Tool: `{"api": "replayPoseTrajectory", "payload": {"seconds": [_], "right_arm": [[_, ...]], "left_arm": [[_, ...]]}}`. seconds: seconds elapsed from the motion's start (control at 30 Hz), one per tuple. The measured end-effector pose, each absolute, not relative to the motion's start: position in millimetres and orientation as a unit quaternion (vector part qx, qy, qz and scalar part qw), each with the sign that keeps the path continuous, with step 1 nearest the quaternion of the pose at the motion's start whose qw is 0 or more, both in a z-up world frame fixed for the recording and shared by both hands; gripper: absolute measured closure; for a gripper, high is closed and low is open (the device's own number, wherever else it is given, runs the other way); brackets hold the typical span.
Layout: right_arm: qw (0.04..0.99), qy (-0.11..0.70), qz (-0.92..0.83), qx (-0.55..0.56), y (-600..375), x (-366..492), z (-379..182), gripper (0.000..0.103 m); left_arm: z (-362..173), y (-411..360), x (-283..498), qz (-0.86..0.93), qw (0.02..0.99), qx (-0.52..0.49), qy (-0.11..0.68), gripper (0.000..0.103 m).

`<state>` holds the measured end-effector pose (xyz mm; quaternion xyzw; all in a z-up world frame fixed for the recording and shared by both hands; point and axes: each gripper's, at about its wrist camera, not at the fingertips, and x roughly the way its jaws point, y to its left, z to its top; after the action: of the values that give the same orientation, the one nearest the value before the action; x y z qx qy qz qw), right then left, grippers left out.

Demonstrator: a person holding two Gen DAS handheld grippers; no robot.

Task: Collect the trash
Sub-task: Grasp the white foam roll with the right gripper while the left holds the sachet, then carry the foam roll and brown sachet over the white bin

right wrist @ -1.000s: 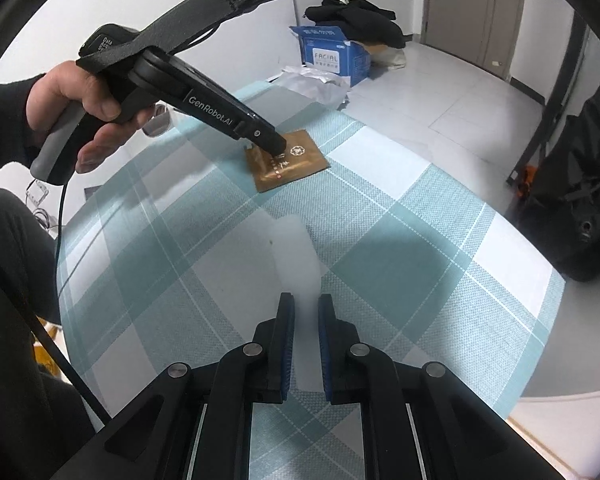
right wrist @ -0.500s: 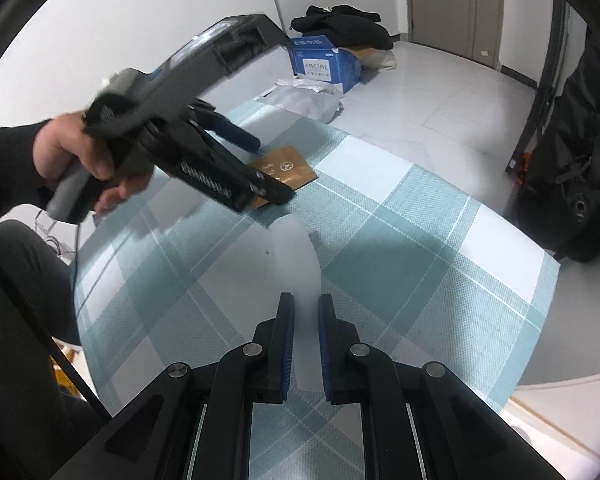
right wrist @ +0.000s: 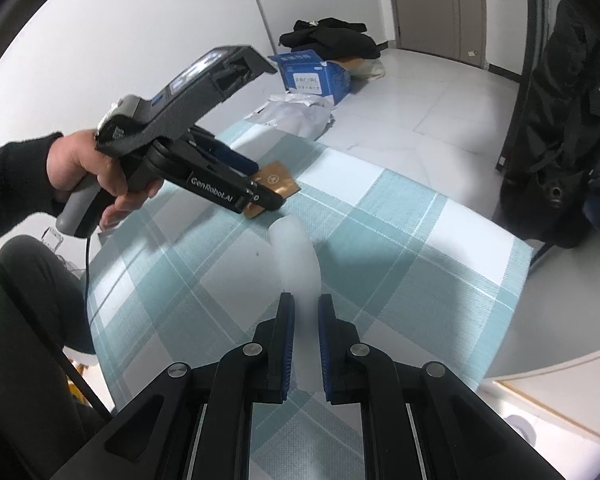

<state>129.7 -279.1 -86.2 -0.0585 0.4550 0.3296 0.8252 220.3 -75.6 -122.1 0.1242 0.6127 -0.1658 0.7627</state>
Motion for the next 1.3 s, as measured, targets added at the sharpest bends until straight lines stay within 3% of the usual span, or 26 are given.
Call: {"api": "replayPoseTrajectory", "payload": {"seconds": [0.07, 0.17, 0.5, 1.3], "right_arm": [[0.827, 0.452, 0.329, -0.055, -280, 129, -85, 0.092], [0.828, 0.449, 0.33, -0.058, -280, 126, -83, 0.092], [0.831, 0.447, 0.326, -0.054, -282, 124, -82, 0.092], [0.848, 0.435, 0.303, -0.005, -308, 112, -64, 0.092]], "left_arm": [[-121, -74, 220, -0.161, 0.764, 0.116, 0.615, 0.058], [-120, -69, 219, -0.154, 0.765, 0.104, 0.617, 0.075], [-119, -67, 210, -0.134, 0.779, 0.085, 0.607, 0.095], [-75, -96, 162, -0.182, 0.801, 0.073, 0.566, 0.103]]}}
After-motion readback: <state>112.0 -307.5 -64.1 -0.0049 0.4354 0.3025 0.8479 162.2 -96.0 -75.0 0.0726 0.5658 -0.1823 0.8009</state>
